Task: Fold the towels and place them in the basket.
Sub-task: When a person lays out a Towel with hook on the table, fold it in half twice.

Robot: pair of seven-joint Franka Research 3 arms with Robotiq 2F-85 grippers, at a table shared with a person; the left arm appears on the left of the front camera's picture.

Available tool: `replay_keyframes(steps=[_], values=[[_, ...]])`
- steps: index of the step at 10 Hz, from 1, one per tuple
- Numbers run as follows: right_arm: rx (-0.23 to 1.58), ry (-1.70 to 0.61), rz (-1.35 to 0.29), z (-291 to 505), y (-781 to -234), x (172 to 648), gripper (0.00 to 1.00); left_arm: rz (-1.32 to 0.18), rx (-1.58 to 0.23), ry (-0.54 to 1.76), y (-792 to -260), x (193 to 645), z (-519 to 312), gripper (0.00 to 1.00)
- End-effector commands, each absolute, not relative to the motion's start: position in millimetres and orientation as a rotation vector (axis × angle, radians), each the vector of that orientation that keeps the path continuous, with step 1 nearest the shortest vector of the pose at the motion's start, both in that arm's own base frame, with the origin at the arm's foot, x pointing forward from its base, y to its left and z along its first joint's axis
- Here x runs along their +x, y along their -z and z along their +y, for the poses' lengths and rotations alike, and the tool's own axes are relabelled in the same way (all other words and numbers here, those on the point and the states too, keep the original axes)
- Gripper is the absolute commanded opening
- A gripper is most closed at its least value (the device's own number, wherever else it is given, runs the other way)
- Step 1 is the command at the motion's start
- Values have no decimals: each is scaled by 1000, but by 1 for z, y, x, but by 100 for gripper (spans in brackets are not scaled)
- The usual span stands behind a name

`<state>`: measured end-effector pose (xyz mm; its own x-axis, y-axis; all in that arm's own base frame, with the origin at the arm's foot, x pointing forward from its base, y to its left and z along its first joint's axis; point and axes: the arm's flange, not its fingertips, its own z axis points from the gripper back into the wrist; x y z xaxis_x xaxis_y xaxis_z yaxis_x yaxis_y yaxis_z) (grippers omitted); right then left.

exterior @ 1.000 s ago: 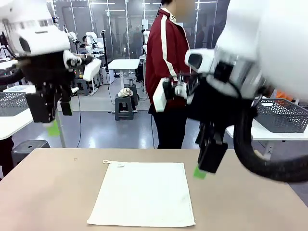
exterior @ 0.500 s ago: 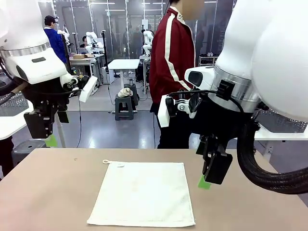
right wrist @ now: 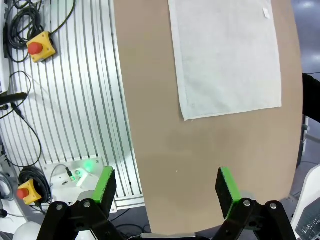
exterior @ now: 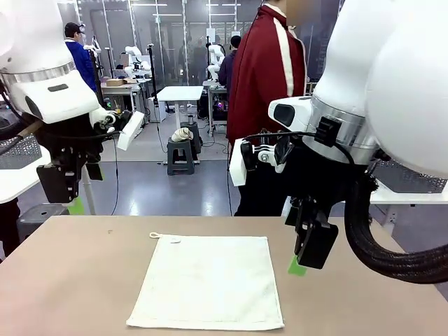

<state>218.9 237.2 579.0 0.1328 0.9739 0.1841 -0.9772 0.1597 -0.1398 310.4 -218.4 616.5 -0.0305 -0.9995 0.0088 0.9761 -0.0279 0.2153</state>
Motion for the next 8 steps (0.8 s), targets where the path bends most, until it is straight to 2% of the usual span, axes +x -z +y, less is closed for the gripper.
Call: replay_keyframes(steps=[1, 5, 8], values=[[42, -1456, -251, 234, -553, 225, 100, -222, 139, 1601, -583, 286, -229, 100], [80, -1491, -215, 232, -491, 238, 100, -186, 85, 1631, -506, 254, -257, 100], [129, -1529, -172, 231, -433, 257, 100, -145, -4, 1593, -440, 264, -257, 100]])
